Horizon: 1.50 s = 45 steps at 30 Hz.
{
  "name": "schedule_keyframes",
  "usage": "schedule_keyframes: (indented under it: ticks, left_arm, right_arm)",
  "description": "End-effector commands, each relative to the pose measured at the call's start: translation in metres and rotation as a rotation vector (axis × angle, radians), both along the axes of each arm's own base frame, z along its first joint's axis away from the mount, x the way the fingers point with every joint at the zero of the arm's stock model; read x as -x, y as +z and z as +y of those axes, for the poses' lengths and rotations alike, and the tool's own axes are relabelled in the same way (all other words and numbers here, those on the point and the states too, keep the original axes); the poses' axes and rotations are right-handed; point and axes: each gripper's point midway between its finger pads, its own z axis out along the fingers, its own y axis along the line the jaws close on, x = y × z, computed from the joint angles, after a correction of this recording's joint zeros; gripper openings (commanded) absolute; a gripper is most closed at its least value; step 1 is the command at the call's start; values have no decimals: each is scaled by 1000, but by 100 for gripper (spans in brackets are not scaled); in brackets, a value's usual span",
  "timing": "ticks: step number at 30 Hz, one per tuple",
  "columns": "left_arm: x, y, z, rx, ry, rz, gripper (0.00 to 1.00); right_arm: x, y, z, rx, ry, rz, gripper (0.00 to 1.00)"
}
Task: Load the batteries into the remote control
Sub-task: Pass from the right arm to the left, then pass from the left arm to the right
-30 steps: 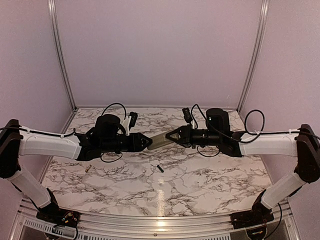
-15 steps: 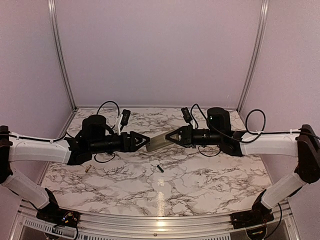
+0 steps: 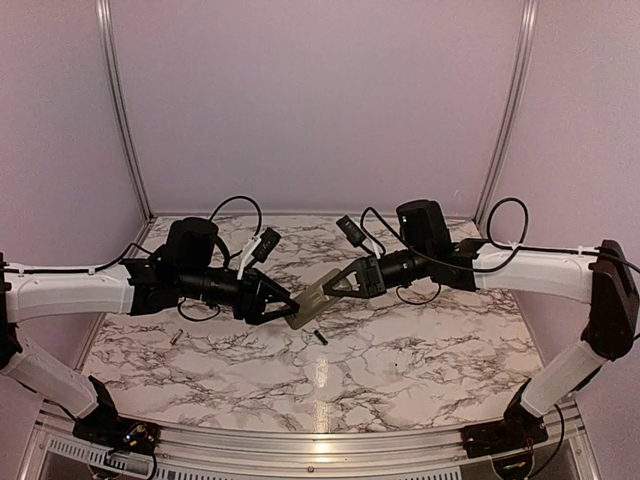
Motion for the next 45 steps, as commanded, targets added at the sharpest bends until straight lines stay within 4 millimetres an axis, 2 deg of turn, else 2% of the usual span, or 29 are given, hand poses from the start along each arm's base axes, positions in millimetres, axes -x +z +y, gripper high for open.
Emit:
schedule_keyframes:
  ticks: [1, 7, 11, 14, 16, 19, 23, 25, 33, 40, 45]
  left_arm:
    - [27, -1, -10, -23, -138, -5, 72]
    - [38, -5, -23, -2, -186, 40, 52]
    - [40, -6, -28, 8, -199, 53, 34]
    - [41, 1, -29, 45, -200, 54, 20]
    - [41, 12, -29, 102, -187, 52, 13]
    - [38, 28, -28, 190, -153, 48, 8]
    - [29, 39, -27, 274, -82, 60, 5]
    - [25, 46, -25, 323, -49, 67, 5]
    - [23, 75, -14, 522, -1, 85, 5]
    - [24, 74, -16, 578, -23, 141, 4]
    - [21, 72, -17, 581, -13, 157, 3]
  right_arm:
    - [19, 14, 9, -8, 139, -54, 0]
    - [32, 14, 24, 10, 218, -59, 0]
    - [34, 21, 26, -2, 233, -71, 0]
    - [33, 27, 26, -10, 232, -75, 1]
    - [28, 31, 25, -19, 209, -71, 16]
    - [18, 43, 22, -86, 163, -48, 32]
    - [6, 65, 21, -188, 85, -73, 36]
    - [6, 74, 20, -236, 74, -77, 36]
    - [3, 85, 24, -311, 38, -67, 35]
    - [5, 84, 37, -341, 60, -47, 30]
    - [5, 84, 39, -346, 55, -43, 27]
